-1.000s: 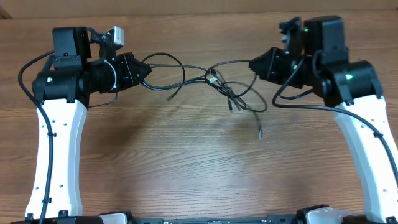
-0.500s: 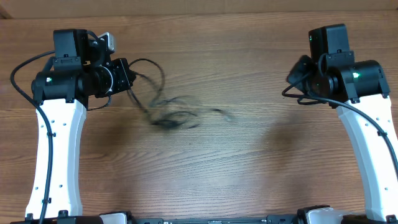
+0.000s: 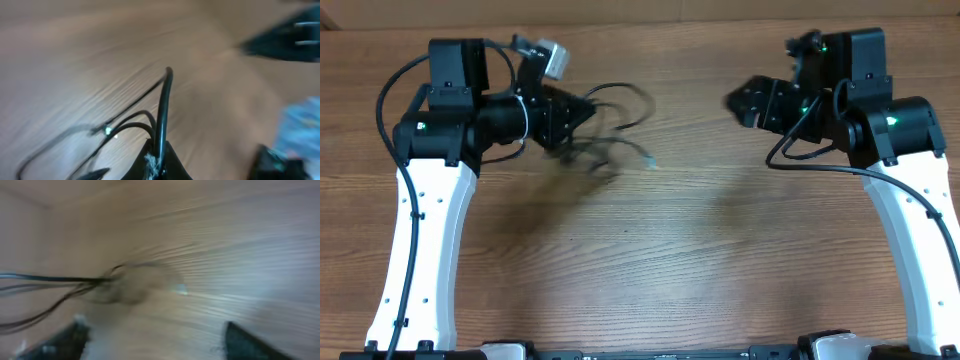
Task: Untangle cables
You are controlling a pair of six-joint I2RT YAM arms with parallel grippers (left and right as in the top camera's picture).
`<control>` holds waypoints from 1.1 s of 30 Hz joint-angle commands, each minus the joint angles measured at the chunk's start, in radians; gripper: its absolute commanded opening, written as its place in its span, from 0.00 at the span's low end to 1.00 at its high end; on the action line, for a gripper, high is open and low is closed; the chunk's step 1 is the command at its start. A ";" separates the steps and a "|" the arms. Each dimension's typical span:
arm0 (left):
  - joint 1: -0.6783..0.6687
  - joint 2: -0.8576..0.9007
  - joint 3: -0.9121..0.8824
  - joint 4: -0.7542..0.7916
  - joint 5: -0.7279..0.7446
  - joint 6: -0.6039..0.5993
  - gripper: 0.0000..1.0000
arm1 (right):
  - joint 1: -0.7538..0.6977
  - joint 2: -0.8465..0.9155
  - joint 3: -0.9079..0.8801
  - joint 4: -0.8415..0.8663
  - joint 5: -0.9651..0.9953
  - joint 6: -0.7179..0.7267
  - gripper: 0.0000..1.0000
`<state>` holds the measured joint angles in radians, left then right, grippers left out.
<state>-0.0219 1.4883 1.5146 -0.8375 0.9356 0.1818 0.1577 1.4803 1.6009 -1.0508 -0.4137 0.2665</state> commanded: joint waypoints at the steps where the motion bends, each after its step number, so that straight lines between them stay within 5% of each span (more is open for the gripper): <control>1: 0.009 -0.019 0.031 0.161 0.381 -0.082 0.04 | 0.003 0.003 0.023 0.017 -0.228 -0.116 0.95; 4: 0.008 -0.019 0.031 0.341 0.370 -0.413 0.04 | 0.025 0.026 0.022 0.020 -0.228 -0.122 1.00; 9: 0.007 -0.019 0.031 0.447 0.370 -0.663 0.05 | 0.098 0.051 0.022 0.052 -0.227 -0.192 1.00; 24: -0.007 -0.019 0.031 0.446 0.373 -0.752 0.04 | 0.286 0.153 0.022 0.245 -0.172 -0.177 1.00; 33: -0.047 -0.019 0.031 0.447 0.452 -0.858 0.04 | 0.286 0.204 0.022 0.388 0.183 0.204 0.96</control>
<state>-0.0376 1.4876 1.5249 -0.3958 1.3048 -0.6254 0.4450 1.6482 1.6009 -0.6754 -0.4316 0.2909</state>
